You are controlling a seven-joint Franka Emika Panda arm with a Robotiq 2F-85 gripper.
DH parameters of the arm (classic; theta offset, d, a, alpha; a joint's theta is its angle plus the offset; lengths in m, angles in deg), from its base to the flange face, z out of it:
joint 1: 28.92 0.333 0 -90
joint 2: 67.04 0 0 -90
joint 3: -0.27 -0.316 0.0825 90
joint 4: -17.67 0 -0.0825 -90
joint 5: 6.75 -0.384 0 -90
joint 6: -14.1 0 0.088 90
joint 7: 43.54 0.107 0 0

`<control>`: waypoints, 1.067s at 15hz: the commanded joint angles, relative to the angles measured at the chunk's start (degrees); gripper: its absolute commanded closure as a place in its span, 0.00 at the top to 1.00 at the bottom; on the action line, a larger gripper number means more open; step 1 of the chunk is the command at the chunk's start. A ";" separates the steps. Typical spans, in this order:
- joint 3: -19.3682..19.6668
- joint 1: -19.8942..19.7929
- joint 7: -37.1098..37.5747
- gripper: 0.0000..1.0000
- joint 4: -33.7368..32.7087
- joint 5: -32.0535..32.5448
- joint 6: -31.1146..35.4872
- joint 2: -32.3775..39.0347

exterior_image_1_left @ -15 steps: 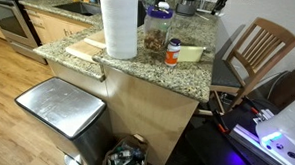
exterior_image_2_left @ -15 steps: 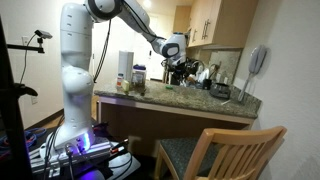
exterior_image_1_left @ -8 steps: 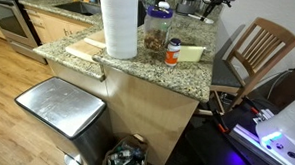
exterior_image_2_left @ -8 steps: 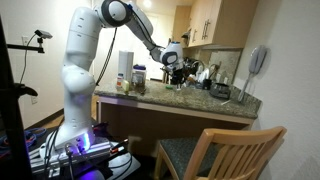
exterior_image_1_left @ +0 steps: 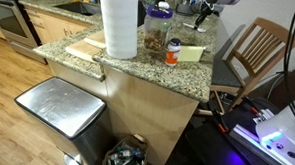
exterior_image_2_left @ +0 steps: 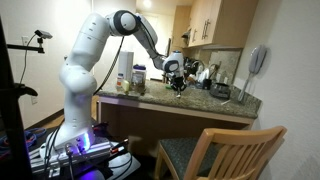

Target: Move the white spoon to the right, move the silver spoon to the right

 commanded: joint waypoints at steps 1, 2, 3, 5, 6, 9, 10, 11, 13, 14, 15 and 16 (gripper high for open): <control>-0.06 0.24 -3.54 0.03 -1.89 -0.86 1.35 2.33; -0.66 -0.13 -5.14 0.03 -1.88 -1.78 1.07 2.10; -0.40 0.08 -5.41 0.03 -1.87 -1.65 1.19 2.26; 0.81 0.80 -4.32 0.35 -1.66 -0.51 0.50 2.32; 0.11 0.07 -5.79 0.37 -1.23 -1.65 -0.27 1.58; 1.12 -0.03 -4.72 0.56 0.46 -1.82 -0.79 -2.25; 0.99 -0.46 -5.64 0.65 1.60 -2.38 -1.24 -4.35; 1.34 -0.48 -5.60 0.71 2.32 -2.32 -1.88 -5.92; 0.22 -1.89 -9.18 0.84 4.73 -4.94 -5.94 -11.38; -0.31 -2.58 -12.12 0.92 6.18 -6.81 -9.01 -14.68; -0.22 -2.87 -14.73 0.98 6.61 -8.04 -13.79 -17.41; 0.25 -2.89 -17.72 1.00 7.43 -9.09 -19.17 -20.48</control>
